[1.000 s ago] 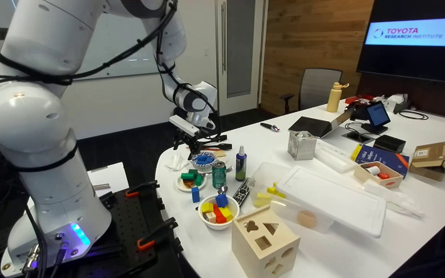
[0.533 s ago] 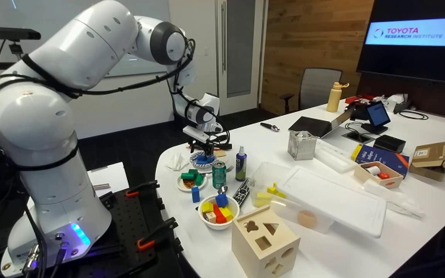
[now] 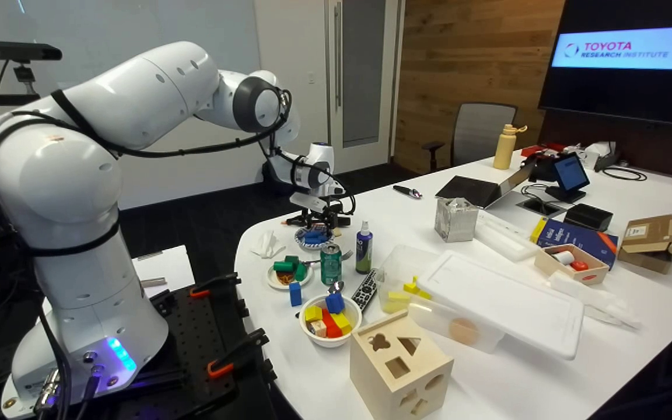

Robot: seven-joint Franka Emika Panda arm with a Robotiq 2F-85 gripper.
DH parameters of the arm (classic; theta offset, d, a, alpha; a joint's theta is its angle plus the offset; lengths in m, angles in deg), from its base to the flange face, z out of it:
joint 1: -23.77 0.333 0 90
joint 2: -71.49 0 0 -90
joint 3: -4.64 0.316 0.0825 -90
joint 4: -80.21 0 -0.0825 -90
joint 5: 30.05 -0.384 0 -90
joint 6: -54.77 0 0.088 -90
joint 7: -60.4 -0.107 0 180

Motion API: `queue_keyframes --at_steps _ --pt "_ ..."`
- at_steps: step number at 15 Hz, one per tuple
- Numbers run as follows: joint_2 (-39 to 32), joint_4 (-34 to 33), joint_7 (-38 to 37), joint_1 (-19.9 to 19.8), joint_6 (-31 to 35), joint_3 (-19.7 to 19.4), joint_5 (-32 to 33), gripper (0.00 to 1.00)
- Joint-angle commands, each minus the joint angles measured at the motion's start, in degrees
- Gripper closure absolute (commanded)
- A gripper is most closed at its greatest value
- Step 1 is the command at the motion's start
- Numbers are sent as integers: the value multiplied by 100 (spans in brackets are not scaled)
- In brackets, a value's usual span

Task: Move the first left bowl to the right

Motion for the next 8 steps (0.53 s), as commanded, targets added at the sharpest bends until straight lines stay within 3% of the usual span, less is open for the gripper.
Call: queue_keyframes --at_steps 1,4,8 --pt "-95 -538 -208 226 -376 -128 253 0" --pt "-112 -709 -172 294 -656 -110 358 0" --pt "-450 -1011 67 100 -811 132 215 0"
